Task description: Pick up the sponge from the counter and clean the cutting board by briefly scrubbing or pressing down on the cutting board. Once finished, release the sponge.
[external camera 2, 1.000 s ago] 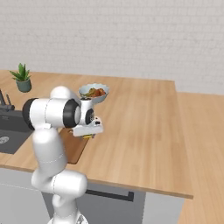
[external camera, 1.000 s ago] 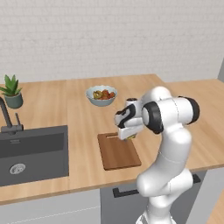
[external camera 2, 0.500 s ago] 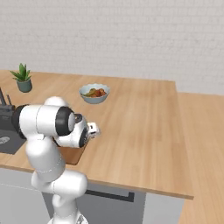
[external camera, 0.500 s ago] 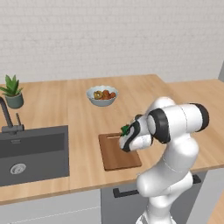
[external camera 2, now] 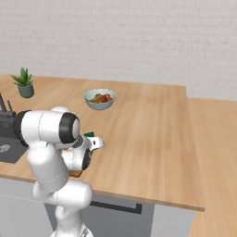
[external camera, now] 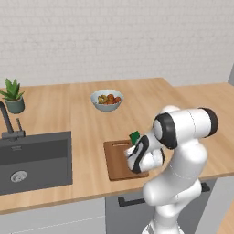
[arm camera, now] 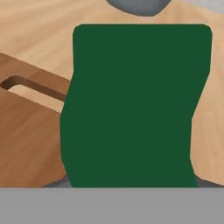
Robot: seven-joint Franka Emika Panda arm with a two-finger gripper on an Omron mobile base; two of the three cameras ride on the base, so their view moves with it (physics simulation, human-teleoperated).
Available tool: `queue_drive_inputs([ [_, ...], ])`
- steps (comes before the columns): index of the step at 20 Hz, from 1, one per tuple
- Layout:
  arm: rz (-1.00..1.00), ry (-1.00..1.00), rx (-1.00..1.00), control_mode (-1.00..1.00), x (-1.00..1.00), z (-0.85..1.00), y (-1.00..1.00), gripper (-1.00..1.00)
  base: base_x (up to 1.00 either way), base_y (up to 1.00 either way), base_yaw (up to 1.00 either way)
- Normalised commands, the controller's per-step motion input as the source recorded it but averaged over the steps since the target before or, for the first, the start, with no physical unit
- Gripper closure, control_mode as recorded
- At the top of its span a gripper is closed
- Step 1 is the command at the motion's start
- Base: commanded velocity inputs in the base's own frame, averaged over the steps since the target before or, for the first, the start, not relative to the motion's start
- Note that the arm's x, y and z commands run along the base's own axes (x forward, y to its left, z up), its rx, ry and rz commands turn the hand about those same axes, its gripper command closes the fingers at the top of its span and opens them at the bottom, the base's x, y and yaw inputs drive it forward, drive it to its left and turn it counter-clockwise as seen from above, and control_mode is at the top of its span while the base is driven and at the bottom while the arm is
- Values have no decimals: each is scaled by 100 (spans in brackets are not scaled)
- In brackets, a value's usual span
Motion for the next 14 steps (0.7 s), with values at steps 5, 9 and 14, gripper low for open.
queue_drive_inputs([
  [5,0,50,0,-100,-36,41,-25,100,0,0,0],
  [9,0,22,2,-100,0,88,-55,100,0,0,0],
  [14,-1,27,3,-100,-17,64,-80,100,0,0,0],
])
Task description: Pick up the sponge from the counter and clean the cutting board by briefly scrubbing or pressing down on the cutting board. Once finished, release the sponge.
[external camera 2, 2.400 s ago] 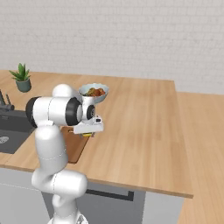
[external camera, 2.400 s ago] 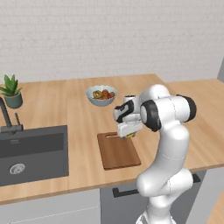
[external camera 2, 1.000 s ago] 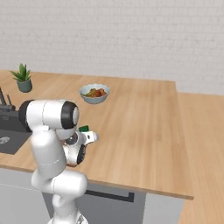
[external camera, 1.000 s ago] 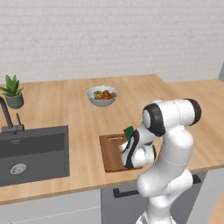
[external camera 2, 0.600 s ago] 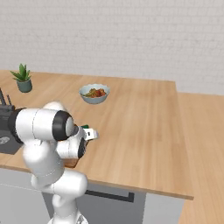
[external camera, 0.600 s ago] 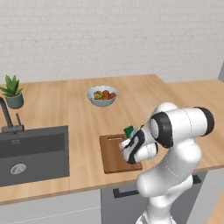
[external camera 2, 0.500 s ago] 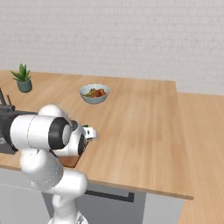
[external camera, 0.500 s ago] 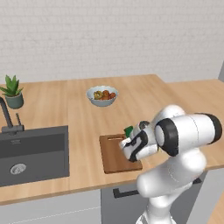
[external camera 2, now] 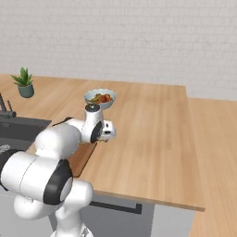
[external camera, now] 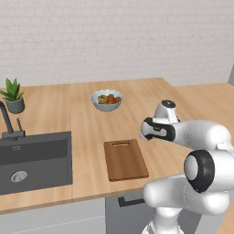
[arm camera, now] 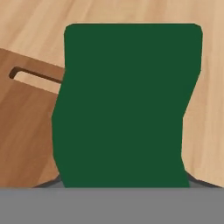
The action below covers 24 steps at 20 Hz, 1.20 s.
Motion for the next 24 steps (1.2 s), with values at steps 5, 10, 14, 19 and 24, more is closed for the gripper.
queue_drive_inputs([
  [5,-2,53,-1,-100,-14,-77,-65,100,0,0,0],
  [10,0,24,-2,-100,-3,-71,-2,100,0,0,0],
  [14,0,-16,10,-100,-17,18,-16,100,0,0,0],
  [19,0,-8,8,-100,-24,8,-8,-100,0,0,0],
  [24,0,-4,6,-100,-39,2,-6,-100,0,0,0],
])
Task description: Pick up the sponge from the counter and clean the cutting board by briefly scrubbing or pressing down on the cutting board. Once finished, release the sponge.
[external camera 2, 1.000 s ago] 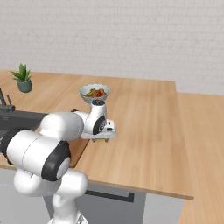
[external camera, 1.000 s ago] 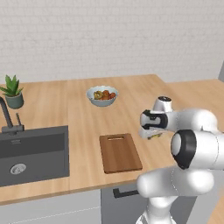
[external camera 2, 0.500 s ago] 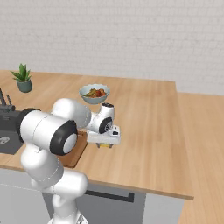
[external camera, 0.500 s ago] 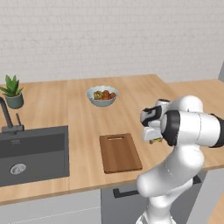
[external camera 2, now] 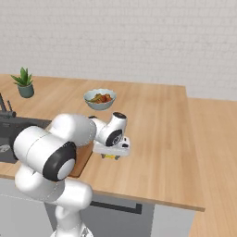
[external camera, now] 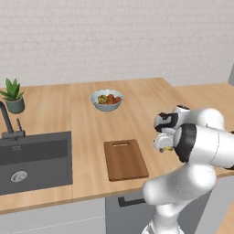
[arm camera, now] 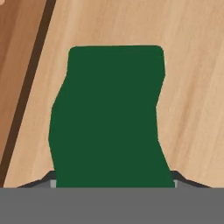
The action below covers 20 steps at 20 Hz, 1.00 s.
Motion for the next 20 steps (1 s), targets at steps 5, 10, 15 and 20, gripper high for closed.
queue_drive_inputs([
  [5,0,-7,10,-100,-47,27,-13,-100,0,0,0],
  [10,0,-9,10,-100,-44,37,-18,-100,0,0,0],
  [15,-2,-18,6,-100,-77,29,-43,-100,0,0,0],
  [20,-2,-35,4,-100,-91,49,-36,-100,0,0,0],
])
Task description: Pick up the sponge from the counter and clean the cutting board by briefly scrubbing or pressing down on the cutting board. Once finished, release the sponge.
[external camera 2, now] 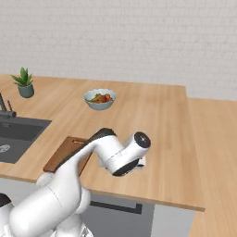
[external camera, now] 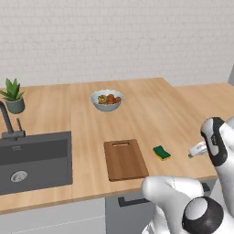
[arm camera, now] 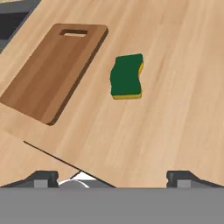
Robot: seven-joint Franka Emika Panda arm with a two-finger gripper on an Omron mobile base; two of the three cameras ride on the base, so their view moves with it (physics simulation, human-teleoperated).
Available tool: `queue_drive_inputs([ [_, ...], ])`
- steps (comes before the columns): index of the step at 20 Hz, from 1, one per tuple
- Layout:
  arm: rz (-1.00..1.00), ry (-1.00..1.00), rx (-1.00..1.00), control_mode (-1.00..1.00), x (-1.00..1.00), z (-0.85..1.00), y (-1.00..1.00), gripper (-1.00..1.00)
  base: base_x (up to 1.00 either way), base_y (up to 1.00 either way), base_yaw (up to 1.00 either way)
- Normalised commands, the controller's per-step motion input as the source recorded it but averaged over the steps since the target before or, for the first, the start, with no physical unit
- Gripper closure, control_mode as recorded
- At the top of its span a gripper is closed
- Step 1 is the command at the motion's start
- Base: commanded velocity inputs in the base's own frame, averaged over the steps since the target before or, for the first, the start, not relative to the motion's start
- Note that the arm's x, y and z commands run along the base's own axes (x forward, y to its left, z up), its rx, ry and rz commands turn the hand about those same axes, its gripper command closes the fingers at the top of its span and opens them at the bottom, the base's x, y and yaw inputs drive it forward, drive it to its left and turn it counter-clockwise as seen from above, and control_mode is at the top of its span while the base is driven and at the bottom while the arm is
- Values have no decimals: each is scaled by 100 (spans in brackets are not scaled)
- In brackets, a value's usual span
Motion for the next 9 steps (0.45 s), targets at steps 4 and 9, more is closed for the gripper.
queue_drive_inputs([
  [4,0,-21,0,-100,-20,23,-3,-100,0,0,0],
  [9,0,0,0,-100,0,0,0,-100,0,0,0],
])
